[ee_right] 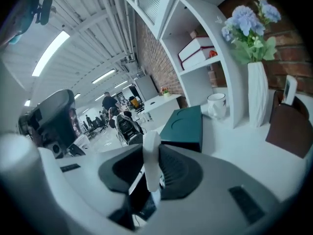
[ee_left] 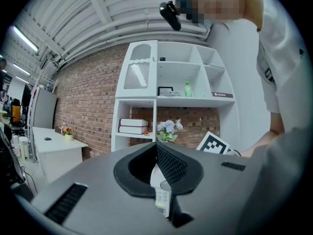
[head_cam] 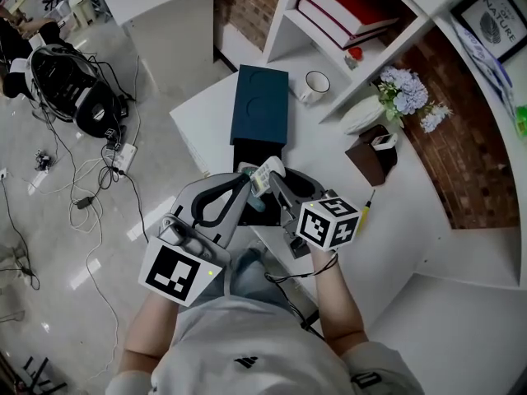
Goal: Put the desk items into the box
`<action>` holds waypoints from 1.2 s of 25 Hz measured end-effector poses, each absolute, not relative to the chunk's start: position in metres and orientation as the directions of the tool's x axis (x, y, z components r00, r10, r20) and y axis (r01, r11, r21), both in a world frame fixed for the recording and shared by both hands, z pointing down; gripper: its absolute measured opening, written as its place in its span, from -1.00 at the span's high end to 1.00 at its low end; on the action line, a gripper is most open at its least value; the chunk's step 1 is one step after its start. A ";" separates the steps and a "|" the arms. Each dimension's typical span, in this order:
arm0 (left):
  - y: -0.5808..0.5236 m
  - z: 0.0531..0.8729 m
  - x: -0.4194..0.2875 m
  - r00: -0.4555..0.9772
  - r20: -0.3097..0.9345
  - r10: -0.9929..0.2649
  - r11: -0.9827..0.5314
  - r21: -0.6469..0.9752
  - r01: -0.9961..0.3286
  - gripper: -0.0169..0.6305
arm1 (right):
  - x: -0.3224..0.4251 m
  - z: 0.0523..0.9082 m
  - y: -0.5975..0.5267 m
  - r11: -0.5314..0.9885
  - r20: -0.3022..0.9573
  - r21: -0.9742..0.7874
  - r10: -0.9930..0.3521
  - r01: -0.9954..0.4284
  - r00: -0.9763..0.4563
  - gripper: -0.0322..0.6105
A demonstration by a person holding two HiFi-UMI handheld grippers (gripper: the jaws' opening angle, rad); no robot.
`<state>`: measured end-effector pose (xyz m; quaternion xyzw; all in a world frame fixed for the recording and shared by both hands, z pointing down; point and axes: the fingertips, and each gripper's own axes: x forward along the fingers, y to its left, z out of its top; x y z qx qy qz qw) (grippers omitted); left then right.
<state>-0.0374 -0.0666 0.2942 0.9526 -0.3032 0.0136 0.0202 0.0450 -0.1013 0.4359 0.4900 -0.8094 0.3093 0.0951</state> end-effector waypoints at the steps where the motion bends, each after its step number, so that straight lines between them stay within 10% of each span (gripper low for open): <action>1: -0.068 0.295 -0.037 0.815 0.039 -0.578 -0.815 0.030 -0.579 0.91 | 0.042 0.441 -0.100 0.339 0.469 -0.418 -0.714 -0.843 -0.520 0.58; 18: -0.086 0.303 -0.056 0.764 0.059 -0.643 -0.763 0.041 -0.645 0.91 | 0.036 0.495 -0.115 0.316 0.537 -0.566 -0.559 -0.762 -0.631 0.54; 30: -0.088 0.304 -0.070 0.740 0.063 -0.670 -0.739 0.040 -0.673 0.91 | 0.040 0.529 -0.116 0.362 0.707 -0.300 -0.537 -0.883 -0.460 0.45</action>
